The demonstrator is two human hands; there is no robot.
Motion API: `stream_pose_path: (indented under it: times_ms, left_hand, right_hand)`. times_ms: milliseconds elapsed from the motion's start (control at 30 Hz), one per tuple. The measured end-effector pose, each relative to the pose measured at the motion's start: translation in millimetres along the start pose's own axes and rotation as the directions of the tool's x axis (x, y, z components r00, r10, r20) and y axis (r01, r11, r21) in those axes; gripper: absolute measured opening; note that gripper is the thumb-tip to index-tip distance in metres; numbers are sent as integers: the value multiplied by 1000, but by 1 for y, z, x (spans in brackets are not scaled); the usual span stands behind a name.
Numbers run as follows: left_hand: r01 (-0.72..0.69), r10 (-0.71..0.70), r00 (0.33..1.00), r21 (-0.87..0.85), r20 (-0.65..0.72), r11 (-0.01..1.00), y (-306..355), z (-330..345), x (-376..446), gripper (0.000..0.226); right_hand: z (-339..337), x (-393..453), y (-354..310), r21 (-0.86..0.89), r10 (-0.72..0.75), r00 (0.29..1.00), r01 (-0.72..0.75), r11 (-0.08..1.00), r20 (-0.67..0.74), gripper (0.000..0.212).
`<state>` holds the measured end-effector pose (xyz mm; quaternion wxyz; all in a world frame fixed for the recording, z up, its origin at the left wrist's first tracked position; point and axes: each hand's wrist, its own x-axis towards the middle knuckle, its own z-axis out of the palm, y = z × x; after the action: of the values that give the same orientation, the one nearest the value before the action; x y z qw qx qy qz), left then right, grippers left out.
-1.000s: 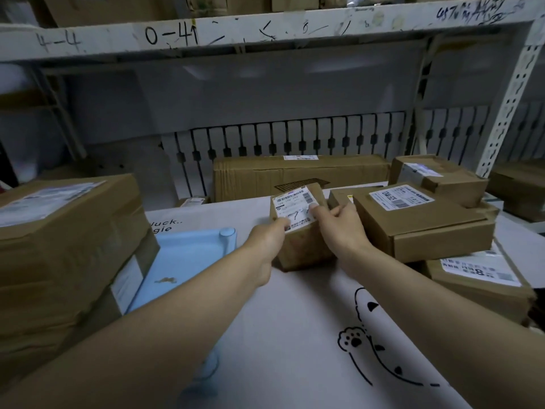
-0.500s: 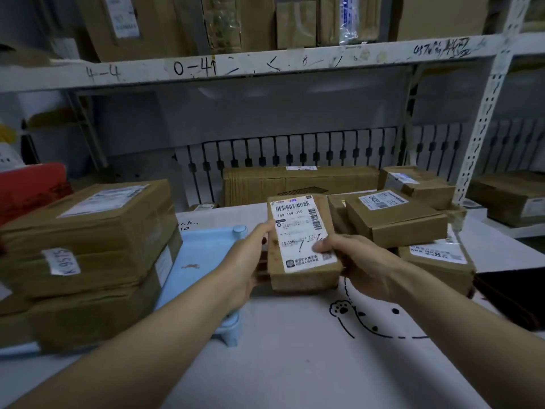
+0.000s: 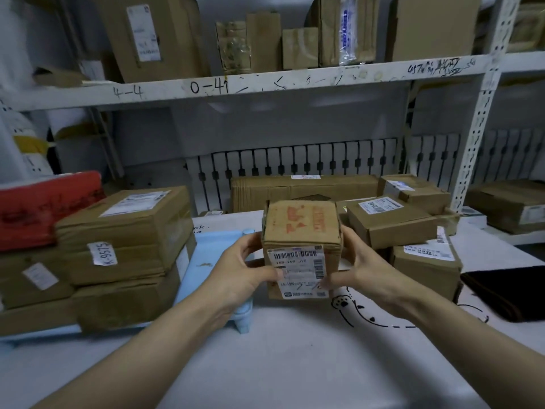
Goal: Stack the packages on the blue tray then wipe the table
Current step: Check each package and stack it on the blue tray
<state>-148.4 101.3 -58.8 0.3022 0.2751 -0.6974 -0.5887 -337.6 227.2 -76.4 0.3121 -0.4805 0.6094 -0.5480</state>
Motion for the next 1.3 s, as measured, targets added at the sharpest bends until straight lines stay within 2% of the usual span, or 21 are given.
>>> stream_pose_path:
  times_ms: [100, 200, 433, 533, 667, 767, 867, 1033, 1167, 1300]
  left_hand:
    - [-41, 40, 999, 34, 16, 999, 2, -5, -5, 59]
    - [-93, 91, 995, 71, 33, 993, 2, -9, -8, 65]
    - [-212, 205, 977, 213, 53, 954, 9, -13, -11, 101]
    - [-272, 272, 961, 364, 50, 891, 13, -14, -11, 113]
    - [-381, 386, 915, 559, 114, 737, 19, -14, -14, 118]
    - [-413, 394, 902, 618, 176, 669, 20, -14, -14, 118]
    - [-419, 374, 903, 629, 213, 654, 20, -13, -12, 112]
    - [-368, 329, 929, 535, 172, 760, 15, -28, -5, 94]
    - [-240, 225, 971, 294, 83, 925, 9, -39, -4, 89]
    - [-177, 169, 982, 110, 79, 978, 5, -43, -5, 87]
  right_hand:
    - [4, -5, -3, -29, -23, 999, 22, 999, -41, 86]
    - [4, -6, -4, -89, -51, 996, 45, 995, -69, 89]
    - [9, -7, -5, -170, -121, 990, 106, 980, -79, 92]
    - [9, -7, -5, -203, -152, 985, 132, 970, -85, 93]
    - [8, -8, -4, -284, -180, 981, 154, 946, -70, 94]
    - [10, -8, -7, -404, -217, 974, 172, 899, -69, 96]
    - [10, -8, -13, -480, -227, 973, 175, 860, -52, 104]
    - [6, -6, -15, -414, -226, 974, 193, 890, -32, 115]
    - [1, -5, -14, -224, -154, 987, 139, 965, -50, 133]
    - [-2, -6, -7, -171, -100, 995, 99, 980, 8, 130]
